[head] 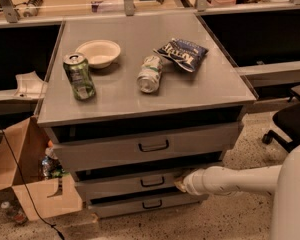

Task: Close middle drawer

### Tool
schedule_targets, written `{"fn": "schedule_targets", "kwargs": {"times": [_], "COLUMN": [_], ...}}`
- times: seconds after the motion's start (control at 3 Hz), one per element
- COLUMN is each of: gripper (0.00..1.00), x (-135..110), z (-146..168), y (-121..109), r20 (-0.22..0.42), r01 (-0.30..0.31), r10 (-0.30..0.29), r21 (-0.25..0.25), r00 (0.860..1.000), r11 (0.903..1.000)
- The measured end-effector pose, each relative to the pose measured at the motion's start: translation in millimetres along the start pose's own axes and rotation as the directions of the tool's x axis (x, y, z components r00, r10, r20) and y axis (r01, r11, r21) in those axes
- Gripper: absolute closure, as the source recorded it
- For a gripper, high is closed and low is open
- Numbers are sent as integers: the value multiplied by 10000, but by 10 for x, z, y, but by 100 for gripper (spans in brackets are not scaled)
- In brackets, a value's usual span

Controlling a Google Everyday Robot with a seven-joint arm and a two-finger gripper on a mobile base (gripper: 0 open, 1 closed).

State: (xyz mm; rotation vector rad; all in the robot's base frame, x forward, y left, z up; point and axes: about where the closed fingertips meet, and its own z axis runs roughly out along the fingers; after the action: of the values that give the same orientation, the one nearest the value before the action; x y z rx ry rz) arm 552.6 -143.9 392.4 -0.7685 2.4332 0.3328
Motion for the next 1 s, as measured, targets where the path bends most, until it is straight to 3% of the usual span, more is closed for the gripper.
{"fn": "schedule_targets", "kwargs": {"times": [0.67,1.0], "gripper": [100,100], "x": [-24,382], "z": [38,-370], "y": [67,141], "r20": [42,-506], "r01": [71,-739], "r10": [-71,731], "r21": [-158,-157], "r00": [10000,9960], "r11": [9999,9971]}}
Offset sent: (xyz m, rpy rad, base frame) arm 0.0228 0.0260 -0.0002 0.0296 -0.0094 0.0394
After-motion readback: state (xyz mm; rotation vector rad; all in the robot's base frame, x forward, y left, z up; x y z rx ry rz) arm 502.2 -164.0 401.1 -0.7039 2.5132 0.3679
